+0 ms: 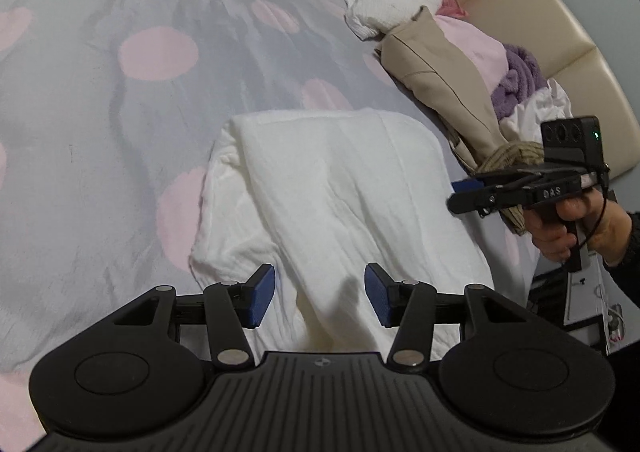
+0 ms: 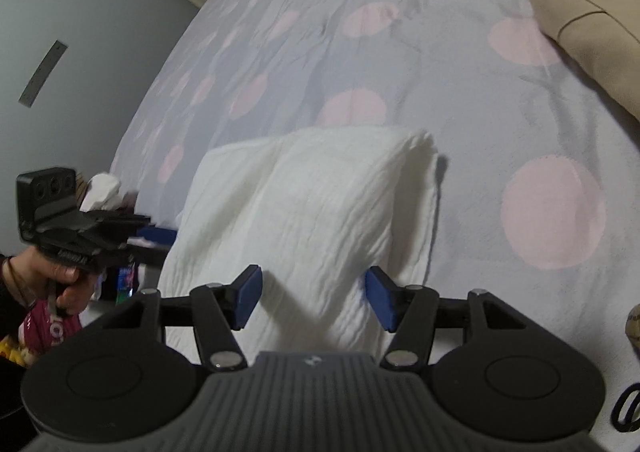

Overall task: Fold clothes
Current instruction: 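Lay the garment end down and open both grippers, then move both open grippers to the edge of the white garment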

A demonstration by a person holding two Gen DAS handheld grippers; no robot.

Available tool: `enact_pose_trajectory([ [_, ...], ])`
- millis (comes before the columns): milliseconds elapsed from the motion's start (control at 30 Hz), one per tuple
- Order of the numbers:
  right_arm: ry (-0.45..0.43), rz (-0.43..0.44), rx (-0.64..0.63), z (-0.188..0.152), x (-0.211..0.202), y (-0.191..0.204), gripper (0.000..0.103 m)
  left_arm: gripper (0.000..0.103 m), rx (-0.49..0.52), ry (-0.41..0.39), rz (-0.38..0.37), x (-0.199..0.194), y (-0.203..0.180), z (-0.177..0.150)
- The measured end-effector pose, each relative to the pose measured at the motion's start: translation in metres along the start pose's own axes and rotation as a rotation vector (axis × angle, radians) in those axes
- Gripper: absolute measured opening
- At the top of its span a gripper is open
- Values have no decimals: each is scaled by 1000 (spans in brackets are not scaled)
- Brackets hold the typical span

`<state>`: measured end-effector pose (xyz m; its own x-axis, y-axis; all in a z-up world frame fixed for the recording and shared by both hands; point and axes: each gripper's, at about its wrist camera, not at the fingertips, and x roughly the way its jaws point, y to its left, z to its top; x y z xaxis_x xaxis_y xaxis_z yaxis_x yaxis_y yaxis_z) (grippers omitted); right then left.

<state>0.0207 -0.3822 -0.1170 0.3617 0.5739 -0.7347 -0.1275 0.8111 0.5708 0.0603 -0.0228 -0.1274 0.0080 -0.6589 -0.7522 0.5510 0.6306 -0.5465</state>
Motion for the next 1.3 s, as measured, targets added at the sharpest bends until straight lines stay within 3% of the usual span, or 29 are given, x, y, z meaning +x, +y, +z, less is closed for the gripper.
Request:
enact_pose_trajectory([
  [200, 107, 80, -125, -13, -18, 8, 66, 48, 68, 38, 34, -26, -9, -20],
  [300, 176, 16, -184, -36, -18, 9, 66, 48, 82, 71, 42, -39, -18, -40],
  [533, 353, -94, -270, -95, -4, 45, 66, 48, -55, 168, 5, -42, -42, -104],
  [667, 386, -231, -179, -122, -8, 59, 66, 48, -87, 199, 37, -45, -66, -135],
  [800, 366, -260, -96, -144, -20, 78, 66, 48, -143, 164, 154, -48, -88, -154],
  [867, 318, -238, -78, -152, -25, 90, 66, 48, -162, 109, 155, -51, -97, -164],
  [967, 235, -226, -63, -171, -33, 101, 66, 48, -110, 57, 132, -47, -106, -187],
  [1133, 175, -258, -15, -209, -34, 91, 66, 48, -11, 67, 131, -33, -110, -213],
  [1300, 160, -281, 2, -227, -22, 93, 65, 48, -52, 98, 115, -26, -105, -220],
])
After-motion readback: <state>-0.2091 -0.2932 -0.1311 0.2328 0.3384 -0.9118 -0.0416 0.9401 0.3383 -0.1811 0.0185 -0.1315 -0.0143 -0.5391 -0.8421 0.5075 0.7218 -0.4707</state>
